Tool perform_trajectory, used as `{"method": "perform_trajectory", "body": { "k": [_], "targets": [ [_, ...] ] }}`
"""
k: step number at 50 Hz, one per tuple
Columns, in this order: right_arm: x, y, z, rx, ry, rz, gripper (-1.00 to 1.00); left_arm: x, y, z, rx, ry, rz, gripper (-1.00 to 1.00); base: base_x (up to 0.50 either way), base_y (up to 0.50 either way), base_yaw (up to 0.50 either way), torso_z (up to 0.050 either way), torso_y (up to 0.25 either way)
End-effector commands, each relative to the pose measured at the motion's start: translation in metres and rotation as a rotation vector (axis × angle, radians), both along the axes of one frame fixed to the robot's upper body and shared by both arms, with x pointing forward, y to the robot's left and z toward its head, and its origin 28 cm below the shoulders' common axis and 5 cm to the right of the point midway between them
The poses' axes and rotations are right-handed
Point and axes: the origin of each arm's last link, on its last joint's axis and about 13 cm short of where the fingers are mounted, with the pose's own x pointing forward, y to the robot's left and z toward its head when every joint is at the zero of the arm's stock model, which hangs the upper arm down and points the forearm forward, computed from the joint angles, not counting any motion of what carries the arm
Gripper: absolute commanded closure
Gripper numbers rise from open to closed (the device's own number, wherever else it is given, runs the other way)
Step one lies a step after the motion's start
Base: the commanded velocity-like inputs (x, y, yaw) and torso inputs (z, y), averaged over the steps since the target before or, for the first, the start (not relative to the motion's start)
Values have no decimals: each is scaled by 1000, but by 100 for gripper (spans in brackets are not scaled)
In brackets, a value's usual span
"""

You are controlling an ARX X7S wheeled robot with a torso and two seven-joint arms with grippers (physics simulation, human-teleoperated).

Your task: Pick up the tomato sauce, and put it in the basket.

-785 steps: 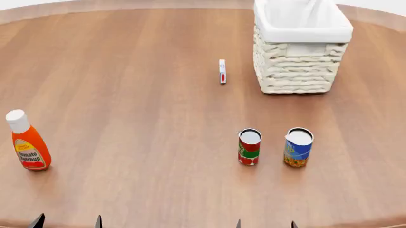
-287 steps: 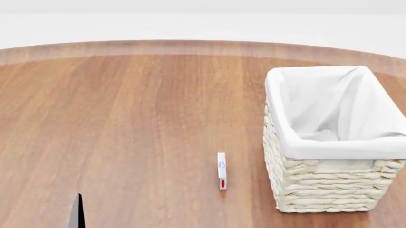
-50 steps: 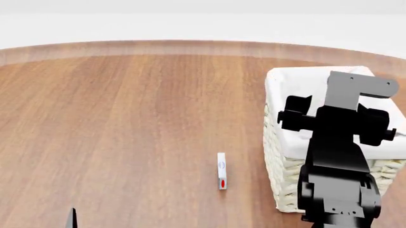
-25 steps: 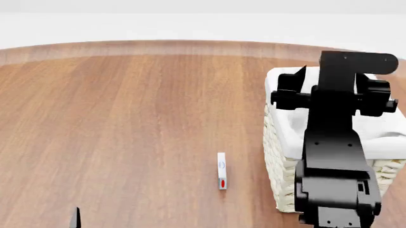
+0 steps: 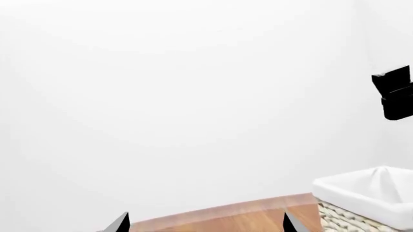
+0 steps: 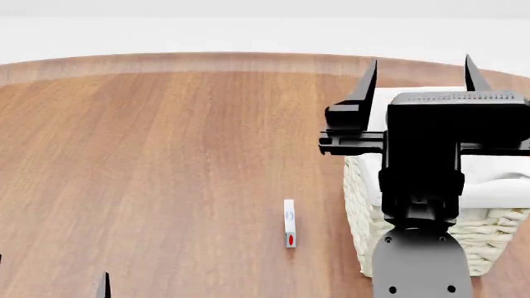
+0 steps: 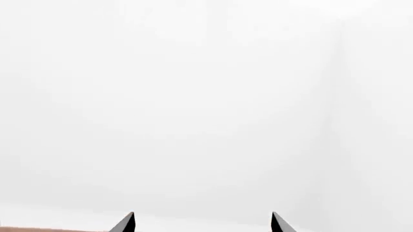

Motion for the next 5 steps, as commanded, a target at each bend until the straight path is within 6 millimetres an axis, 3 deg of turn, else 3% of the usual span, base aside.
{"method": "perform_trajectory", "body": {
  "k": [1, 5],
  "targets": [
    [-44, 12, -8, -34, -100, 14, -100, 2, -1, -1, 4, 6, -10, -100, 0, 0, 0, 0, 0],
    [-47, 13, -9, -53, -111, 12, -100, 2, -1, -1, 2, 5, -13, -100, 0, 0, 0, 0, 0]
  ]
}}
